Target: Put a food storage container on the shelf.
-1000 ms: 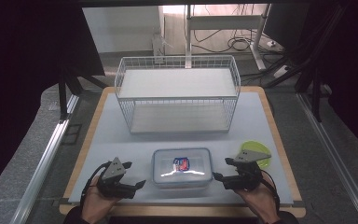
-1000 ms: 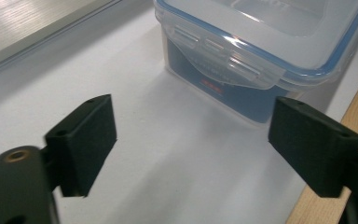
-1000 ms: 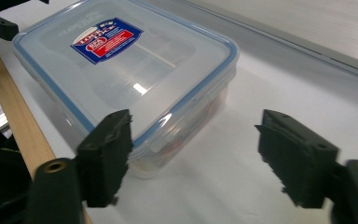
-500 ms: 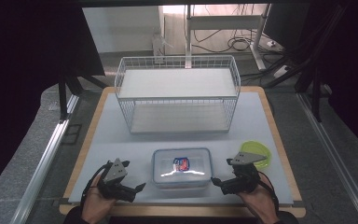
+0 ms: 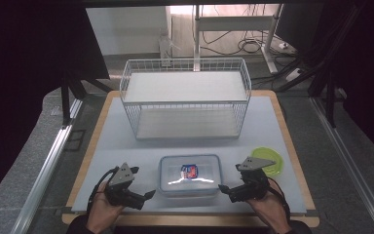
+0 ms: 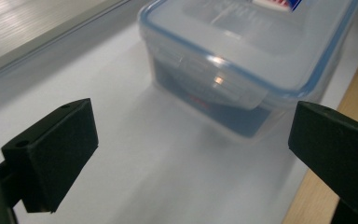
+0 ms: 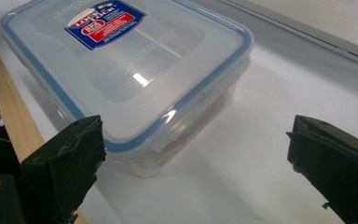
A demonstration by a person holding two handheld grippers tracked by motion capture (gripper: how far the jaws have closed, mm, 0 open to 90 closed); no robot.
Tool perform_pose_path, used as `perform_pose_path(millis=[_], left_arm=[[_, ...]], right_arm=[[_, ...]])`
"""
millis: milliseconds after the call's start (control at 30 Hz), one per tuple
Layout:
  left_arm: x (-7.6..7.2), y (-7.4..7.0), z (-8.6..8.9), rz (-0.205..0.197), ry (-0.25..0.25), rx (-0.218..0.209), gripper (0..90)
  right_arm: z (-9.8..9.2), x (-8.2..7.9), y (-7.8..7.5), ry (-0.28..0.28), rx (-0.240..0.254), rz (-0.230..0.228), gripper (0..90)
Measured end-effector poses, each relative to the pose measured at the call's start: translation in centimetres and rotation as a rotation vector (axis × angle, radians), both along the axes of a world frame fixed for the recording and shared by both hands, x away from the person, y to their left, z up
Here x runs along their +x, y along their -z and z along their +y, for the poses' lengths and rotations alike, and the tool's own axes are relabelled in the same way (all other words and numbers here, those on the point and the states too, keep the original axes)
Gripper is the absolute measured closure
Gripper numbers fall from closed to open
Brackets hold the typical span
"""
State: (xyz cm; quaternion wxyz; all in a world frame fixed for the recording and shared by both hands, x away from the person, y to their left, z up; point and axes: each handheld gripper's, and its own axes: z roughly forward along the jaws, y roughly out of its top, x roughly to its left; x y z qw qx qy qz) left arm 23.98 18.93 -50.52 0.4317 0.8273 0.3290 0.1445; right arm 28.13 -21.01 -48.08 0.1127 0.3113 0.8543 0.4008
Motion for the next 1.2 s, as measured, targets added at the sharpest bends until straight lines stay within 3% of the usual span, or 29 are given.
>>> perform_pose_path(millis=[200,333,500,600,833,1000,1100,1200], left_arm=[[1.2,-0.8,-0.4,0.051,0.015,-0.088,1.3],[2.6,-0.7,-0.9,0.108,0.033,-0.127,1.3],[4.1,0.1,-1.9,0.192,0.060,-0.133,0.5],[4.7,0.4,-2.7,0.214,0.076,-0.117,0.1],[5.9,1.5,-3.2,0.336,0.140,-0.200,0.0],[6.1,1.8,-3.0,0.374,0.140,-0.225,0.0],[5.7,1.5,-3.2,0.371,0.133,-0.200,0.0],[5.2,1.0,-3.1,0.369,0.119,-0.187,4.3]], right_arm=[[0.8,0.4,-0.1,-0.023,0.011,0.025,4.1],[1.4,1.0,0.2,-0.041,0.024,0.081,1.5],[1.6,1.8,0.5,-0.030,0.057,0.164,0.0],[1.9,2.4,0.8,-0.035,0.078,0.212,0.2],[3.0,3.5,1.3,-0.057,0.099,0.294,1.2],[3.5,4.5,2.0,-0.025,0.133,0.401,0.0],[3.5,4.7,2.1,-0.006,0.148,0.431,0.0],[3.3,4.3,1.7,0.003,0.139,0.430,4.9]])
